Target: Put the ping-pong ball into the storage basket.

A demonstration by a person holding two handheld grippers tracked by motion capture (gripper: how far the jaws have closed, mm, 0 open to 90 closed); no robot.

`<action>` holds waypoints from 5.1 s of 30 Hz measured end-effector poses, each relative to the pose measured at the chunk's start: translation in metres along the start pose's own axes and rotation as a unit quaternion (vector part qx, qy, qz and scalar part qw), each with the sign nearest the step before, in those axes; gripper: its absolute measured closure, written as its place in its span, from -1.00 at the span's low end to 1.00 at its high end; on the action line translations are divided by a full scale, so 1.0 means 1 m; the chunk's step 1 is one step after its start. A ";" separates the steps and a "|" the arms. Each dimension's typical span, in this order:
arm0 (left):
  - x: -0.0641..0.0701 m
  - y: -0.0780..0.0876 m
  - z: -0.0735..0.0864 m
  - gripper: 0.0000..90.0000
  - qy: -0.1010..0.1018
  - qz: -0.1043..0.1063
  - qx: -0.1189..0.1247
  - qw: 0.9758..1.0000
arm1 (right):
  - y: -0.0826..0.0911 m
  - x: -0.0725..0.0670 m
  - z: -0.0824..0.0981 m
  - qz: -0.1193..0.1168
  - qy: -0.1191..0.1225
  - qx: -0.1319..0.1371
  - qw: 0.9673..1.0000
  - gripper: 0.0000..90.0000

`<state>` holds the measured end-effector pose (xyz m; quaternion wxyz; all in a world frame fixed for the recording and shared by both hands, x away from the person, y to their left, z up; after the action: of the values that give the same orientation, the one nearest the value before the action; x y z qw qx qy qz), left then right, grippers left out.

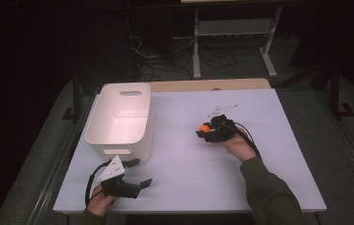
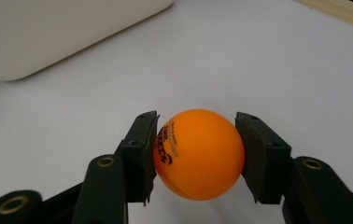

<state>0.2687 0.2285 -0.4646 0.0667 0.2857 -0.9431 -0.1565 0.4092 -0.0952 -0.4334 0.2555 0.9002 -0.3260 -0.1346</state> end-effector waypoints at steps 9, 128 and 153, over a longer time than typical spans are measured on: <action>0.000 0.000 0.000 -0.69 0.000 0.000 0.000 1.000 | -0.002 -0.010 -0.004 -0.016 0.006 -0.004 1.000 0.10; 0.000 0.001 0.000 -0.69 -0.001 0.000 0.004 1.000 | -0.003 -0.097 -0.115 -0.180 0.096 -0.030 0.978 0.10; 0.000 0.001 0.000 -0.69 -0.004 0.001 0.004 1.000 | -0.021 -0.115 -0.153 -0.190 0.111 -0.012 0.975 0.10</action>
<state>0.2686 0.2295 -0.4641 0.0622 0.2848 -0.9441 -0.1541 0.3960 0.0511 -0.3080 0.2705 0.9519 -0.1167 -0.0841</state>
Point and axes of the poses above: each handheld gripper's, and its own axes: y roughly backward along the jaws, z roughly out of its underside, x roughly to its right, the point moved 3 cm from there along -y, roughly forward along the jaws, and after that the axes turned 6 degrees about x, right-handed, at the moved point
